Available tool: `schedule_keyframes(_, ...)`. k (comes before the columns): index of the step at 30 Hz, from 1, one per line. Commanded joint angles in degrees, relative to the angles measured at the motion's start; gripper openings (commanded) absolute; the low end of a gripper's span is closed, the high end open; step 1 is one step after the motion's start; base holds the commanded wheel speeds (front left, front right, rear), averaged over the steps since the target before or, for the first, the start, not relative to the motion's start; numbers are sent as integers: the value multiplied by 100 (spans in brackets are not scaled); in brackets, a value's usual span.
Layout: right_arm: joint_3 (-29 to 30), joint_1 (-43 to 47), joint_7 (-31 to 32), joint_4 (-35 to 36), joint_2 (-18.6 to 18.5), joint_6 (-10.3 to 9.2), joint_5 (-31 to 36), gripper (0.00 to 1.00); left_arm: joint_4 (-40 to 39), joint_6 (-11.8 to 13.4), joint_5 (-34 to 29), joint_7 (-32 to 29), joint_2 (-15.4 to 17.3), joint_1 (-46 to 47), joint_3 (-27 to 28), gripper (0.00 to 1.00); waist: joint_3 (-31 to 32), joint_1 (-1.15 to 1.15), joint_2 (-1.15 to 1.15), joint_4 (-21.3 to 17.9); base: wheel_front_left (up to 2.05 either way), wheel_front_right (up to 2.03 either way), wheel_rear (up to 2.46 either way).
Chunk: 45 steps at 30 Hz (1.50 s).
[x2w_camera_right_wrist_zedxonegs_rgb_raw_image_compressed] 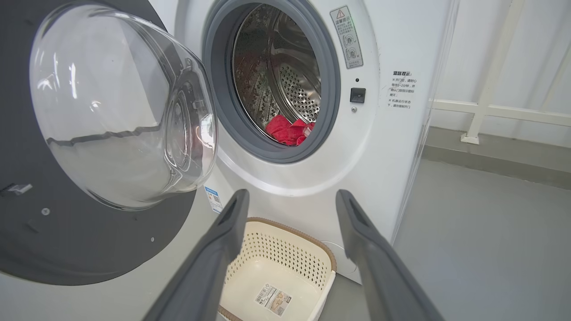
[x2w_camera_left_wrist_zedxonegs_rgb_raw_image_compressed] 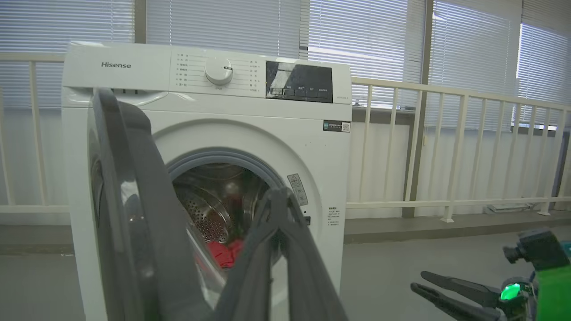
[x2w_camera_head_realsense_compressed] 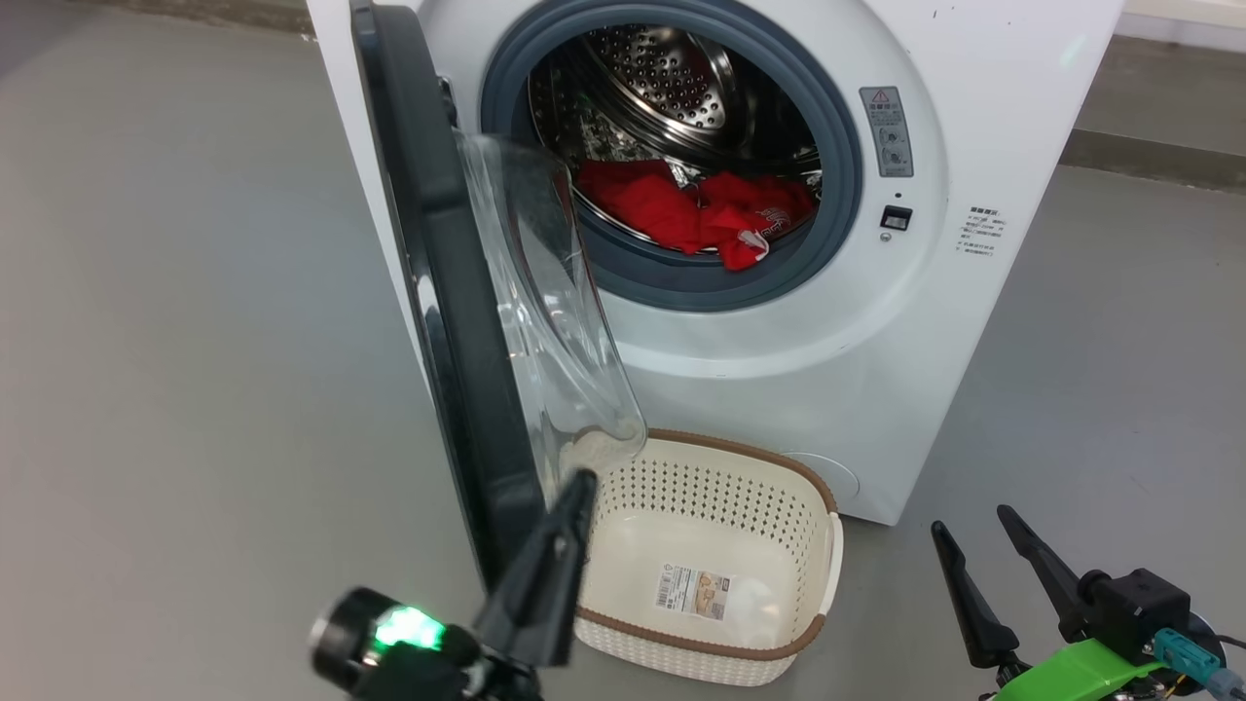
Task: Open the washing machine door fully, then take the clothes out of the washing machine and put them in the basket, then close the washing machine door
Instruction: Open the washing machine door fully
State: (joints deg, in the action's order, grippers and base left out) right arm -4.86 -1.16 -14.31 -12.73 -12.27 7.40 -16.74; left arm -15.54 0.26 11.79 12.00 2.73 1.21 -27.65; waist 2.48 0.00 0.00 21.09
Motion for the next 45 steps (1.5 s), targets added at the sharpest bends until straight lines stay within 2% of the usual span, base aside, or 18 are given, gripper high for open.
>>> schedule_keyframes(1,-126,-135,-69,162,-77,9,27,100,-18,2,54,-62,15,89,79,0,-3,0,0,0,0,0,0)
schedule_keyframes(8,-149,-195,-69,182,-78,9,32,100,962,31,770,-127,15,145,-418,0,-18,0,0,-22,0,0,0)
schedule_keyframes(21,-150,-193,-69,209,-68,9,47,100,2281,209,1346,73,15,524,-519,0,-40,0,0,-4,0,0,0)
schedule_keyframes(35,-186,-214,-69,223,1,9,83,100,2864,274,1634,234,15,770,-415,0,-36,0,0,41,0,0,0)
schedule_keyframes(45,-267,-240,-69,285,89,9,108,100,2810,388,1614,277,93,725,-208,0,-51,0,0,120,0,0,0)
